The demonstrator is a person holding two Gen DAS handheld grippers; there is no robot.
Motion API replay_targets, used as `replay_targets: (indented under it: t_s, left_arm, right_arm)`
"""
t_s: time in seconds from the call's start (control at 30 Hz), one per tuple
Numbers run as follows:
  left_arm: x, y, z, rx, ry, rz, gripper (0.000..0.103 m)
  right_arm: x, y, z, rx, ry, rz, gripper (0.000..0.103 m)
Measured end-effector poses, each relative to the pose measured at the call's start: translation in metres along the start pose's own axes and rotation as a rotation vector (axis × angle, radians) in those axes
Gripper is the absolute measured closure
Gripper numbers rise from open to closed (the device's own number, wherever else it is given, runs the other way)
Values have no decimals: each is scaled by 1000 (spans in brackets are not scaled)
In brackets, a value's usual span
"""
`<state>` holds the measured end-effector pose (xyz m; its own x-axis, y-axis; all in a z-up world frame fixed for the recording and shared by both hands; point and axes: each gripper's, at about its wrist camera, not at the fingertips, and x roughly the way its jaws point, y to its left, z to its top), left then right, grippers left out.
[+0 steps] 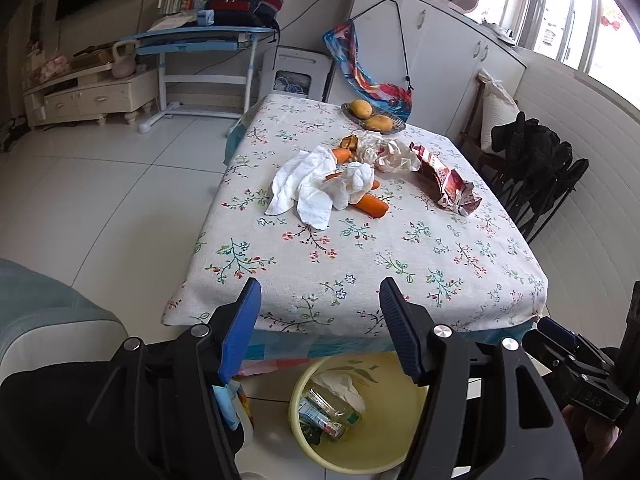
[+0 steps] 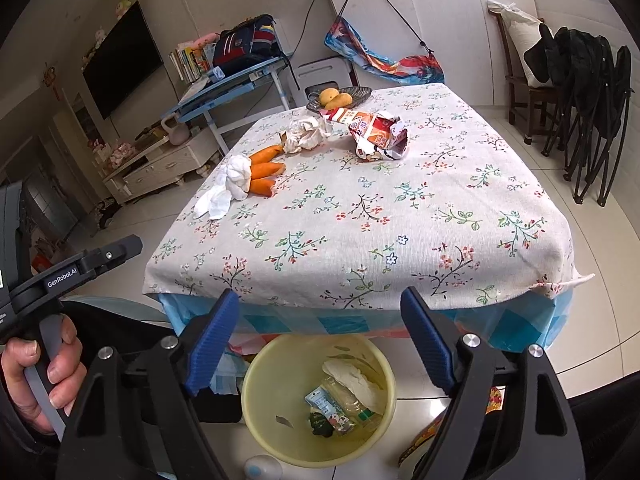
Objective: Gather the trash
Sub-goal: 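Move both open grippers back toward the items on the table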
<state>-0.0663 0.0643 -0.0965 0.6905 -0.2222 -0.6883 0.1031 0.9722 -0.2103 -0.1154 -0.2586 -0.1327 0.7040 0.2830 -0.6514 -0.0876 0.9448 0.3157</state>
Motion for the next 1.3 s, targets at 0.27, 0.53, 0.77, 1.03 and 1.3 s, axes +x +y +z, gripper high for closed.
replay_targets:
  t_s: [0.27,0.53,0.77,1.03,1.3]
  left_arm:
    - [3,4,6,-25,0,12,40]
    - [15,11,25,-43,15,31,40]
    - [24,5,47,18,10,28,35]
    - [46,8,69,16,42,21,35]
    - [63,7,78,23,65,13,35]
  right_arm:
    - [8,10,5,-27,-12,0,23]
    - [28,27,18,-89,6,31,23]
    - [52,43,32,-148,40,54,23]
    - [88,57,56,-219,63,73,23]
    - [131,64,76,-284,108,72,36]
